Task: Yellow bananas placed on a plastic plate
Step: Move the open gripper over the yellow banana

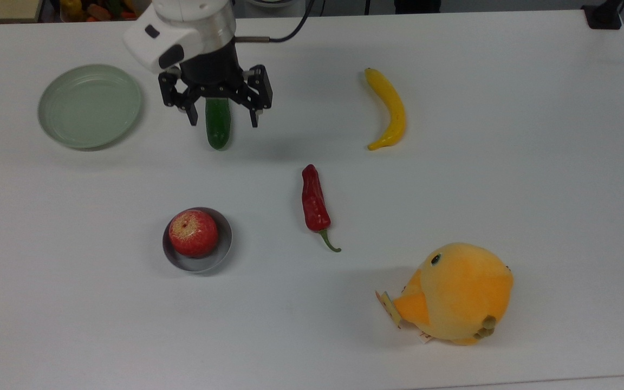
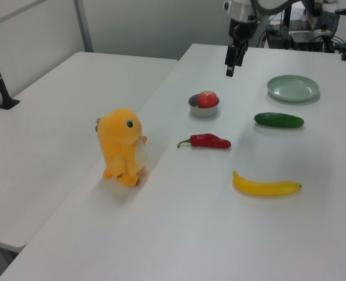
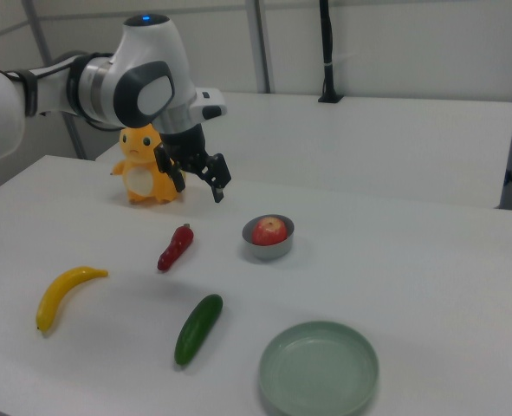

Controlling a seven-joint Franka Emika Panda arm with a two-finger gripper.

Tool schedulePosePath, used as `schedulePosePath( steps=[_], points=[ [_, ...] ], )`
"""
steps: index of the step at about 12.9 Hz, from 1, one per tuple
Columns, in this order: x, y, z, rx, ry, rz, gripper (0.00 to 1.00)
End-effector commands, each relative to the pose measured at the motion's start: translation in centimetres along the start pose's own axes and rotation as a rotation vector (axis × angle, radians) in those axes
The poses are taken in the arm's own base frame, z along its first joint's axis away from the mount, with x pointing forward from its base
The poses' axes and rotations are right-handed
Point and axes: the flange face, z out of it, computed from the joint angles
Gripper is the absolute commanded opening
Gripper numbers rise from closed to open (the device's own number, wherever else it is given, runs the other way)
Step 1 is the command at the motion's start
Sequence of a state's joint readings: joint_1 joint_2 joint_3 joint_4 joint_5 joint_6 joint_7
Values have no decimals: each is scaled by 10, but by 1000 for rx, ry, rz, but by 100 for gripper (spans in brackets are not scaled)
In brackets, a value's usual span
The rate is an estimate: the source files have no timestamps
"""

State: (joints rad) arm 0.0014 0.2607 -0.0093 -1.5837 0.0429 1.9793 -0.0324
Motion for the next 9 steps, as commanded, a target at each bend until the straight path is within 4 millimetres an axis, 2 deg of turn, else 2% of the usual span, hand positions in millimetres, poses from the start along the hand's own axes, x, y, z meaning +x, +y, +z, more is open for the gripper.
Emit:
schedulePosePath(
  steps=[1,5,9],
  points=[
    [6,0,16,4,4,-58,100],
    [-8,-12,43,11,-66,-83,100],
    [-18,-40,41,25,-129,-115,100]
  ],
)
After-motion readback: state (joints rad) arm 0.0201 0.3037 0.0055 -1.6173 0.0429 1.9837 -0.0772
